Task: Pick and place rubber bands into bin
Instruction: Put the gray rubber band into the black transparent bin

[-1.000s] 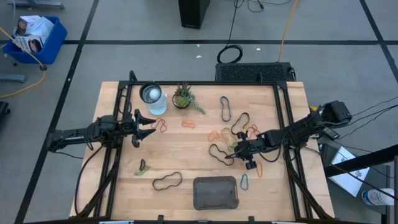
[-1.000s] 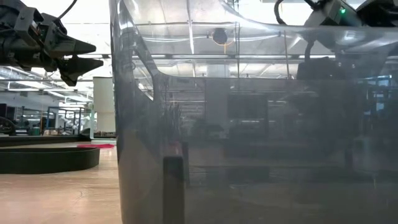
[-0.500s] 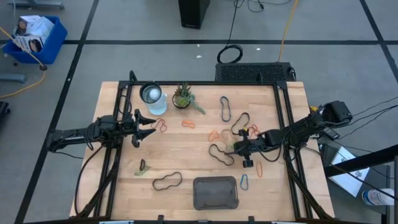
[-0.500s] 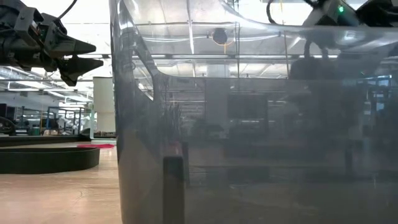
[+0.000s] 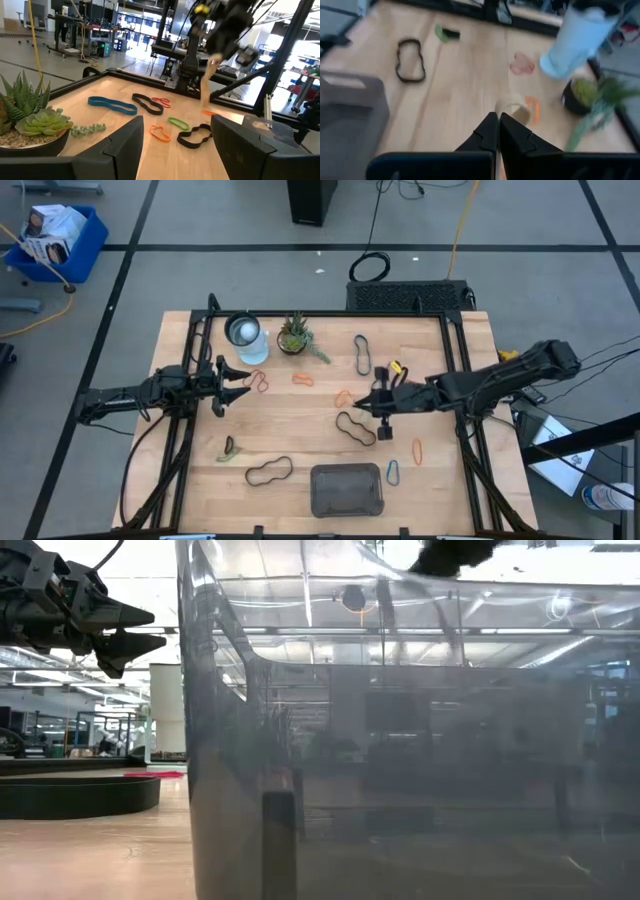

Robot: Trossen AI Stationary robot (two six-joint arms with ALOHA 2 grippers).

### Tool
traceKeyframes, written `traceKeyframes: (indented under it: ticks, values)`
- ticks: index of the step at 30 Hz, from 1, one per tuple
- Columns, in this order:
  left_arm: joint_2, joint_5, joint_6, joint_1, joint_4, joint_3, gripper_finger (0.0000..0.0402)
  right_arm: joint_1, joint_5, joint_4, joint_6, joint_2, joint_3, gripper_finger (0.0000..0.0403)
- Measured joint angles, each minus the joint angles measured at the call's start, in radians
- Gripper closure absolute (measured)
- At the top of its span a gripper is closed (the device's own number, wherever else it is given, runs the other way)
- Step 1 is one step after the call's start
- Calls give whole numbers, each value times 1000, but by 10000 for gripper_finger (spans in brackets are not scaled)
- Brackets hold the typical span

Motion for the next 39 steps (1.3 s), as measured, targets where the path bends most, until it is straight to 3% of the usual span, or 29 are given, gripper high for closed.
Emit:
traceKeyframes:
  ticks: [8,15,24,27,31,39]
  values:
    - [0,0,0,0,0,0,162,77,3,-269,24,138,363,402]
    - [0,-20,0,0,2,0,162,201,-5,-400,160,301,524,402]
    - [0,-21,0,0,1,0,163,323,-9,-405,465,442,585,403]
    - [0,-21,0,0,1,0,162,333,-90,-412,539,495,585,403]
    - [0,-22,0,0,1,0,162,333,-183,-425,553,571,584,403]
    - [0,-23,0,0,0,0,162,333,-190,-476,553,665,584,403]
